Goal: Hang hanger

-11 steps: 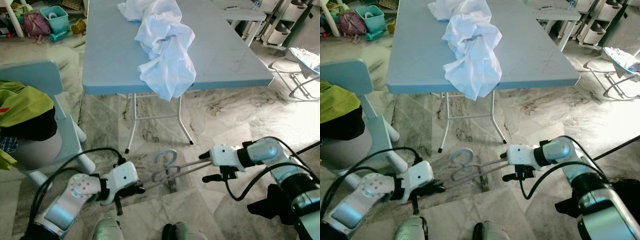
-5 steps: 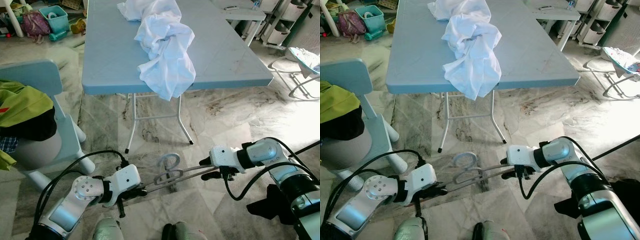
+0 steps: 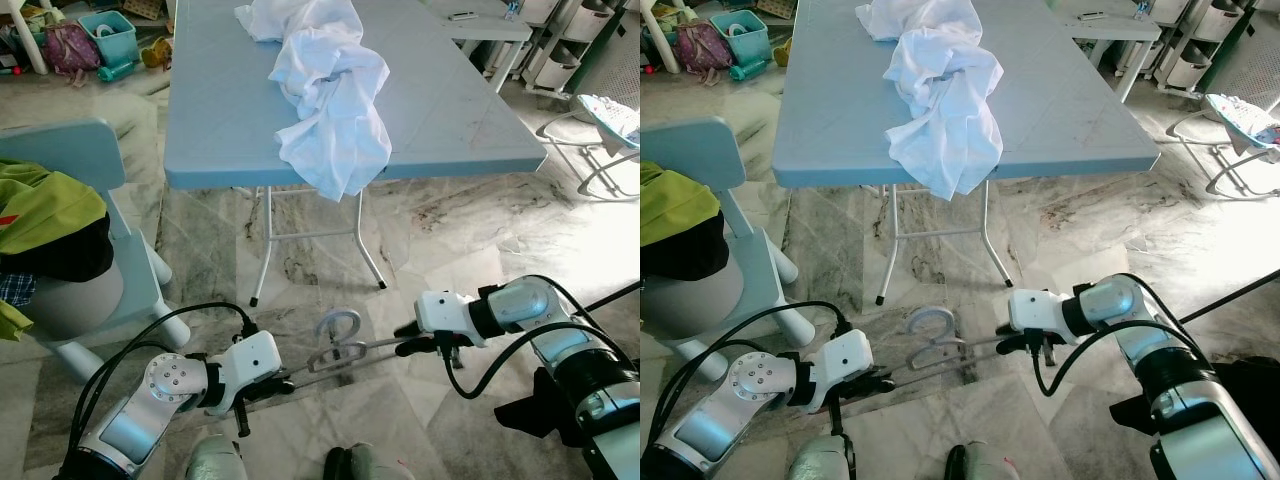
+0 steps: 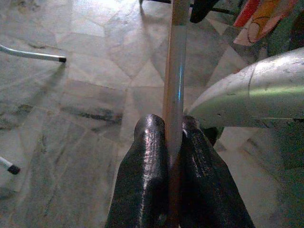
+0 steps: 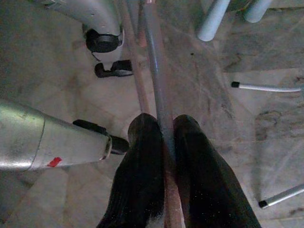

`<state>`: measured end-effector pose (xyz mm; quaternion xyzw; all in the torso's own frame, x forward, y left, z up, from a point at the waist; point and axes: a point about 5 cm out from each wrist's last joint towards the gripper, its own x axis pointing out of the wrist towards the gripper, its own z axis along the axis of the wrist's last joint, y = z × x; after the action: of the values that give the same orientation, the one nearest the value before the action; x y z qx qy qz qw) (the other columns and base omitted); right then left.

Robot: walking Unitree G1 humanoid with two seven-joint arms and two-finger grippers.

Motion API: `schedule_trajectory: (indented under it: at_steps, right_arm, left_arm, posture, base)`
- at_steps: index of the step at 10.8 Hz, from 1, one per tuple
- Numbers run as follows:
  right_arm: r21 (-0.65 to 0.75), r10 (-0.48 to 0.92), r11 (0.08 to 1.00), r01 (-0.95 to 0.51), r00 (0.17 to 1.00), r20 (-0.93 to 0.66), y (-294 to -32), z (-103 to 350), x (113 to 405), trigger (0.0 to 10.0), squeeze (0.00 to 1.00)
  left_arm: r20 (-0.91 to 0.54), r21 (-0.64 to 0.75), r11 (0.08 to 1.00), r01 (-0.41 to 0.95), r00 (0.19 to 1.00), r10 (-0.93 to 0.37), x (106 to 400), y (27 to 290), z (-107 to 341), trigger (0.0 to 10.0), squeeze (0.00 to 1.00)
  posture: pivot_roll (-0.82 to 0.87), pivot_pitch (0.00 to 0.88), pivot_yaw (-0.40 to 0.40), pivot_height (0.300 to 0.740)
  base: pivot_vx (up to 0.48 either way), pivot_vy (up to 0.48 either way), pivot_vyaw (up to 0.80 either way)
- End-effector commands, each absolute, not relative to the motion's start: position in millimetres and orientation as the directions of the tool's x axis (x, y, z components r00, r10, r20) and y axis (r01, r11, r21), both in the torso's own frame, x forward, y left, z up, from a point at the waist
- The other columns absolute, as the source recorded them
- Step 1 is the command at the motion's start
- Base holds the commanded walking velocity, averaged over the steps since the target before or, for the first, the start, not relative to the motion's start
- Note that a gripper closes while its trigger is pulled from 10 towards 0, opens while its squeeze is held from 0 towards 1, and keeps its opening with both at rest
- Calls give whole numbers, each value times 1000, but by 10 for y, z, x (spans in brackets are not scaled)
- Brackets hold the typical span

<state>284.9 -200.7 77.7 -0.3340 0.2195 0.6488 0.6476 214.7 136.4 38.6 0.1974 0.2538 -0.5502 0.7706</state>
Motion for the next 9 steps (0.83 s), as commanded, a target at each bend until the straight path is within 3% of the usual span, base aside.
schedule_trajectory:
  at_steps: [1, 4, 5, 7, 9]
  right_arm:
    - [-140, 700, -64, -988, 55, -712, -2009, 786, 2838, 0, 0]
    - [-126, 689, -85, -988, 33, -724, -1988, 738, 2803, 0, 0]
    - [-133, 688, -86, -987, 37, -725, -1978, 732, 2804, 0, 0]
    - [-199, 646, -73, -977, 106, -756, -2017, 719, 2859, 0, 0]
    - [-271, 529, -38, -962, 210, -822, -2187, 663, 2922, 0, 0]
  left_arm:
    - [-600, 46, 305, 951, 270, -753, 2163, 1333, 405, 10000, 0]
    - [-600, 52, 306, 950, 275, -751, 2175, 1333, 405, 10000, 0]
    - [-580, 84, 340, 936, 324, -748, 2217, 1325, 404, 10000, 1000]
    - [-566, 159, 389, 907, 407, -717, 2293, 1355, 368, 10000, 1000]
    - [-591, 383, 362, 850, 527, -611, 2411, 1500, 333, 10000, 1000]
  posture:
    - [71, 108, -102, 740]
    - [73, 109, -103, 740]
    - [73, 109, -104, 740]
    - [73, 108, -104, 740]
    - [75, 104, -108, 740]
  base:
    - [0, 0, 0]
    - [0, 0, 0]
    - [0, 0, 0]
    - [0, 0, 0]
    - [0, 0, 0]
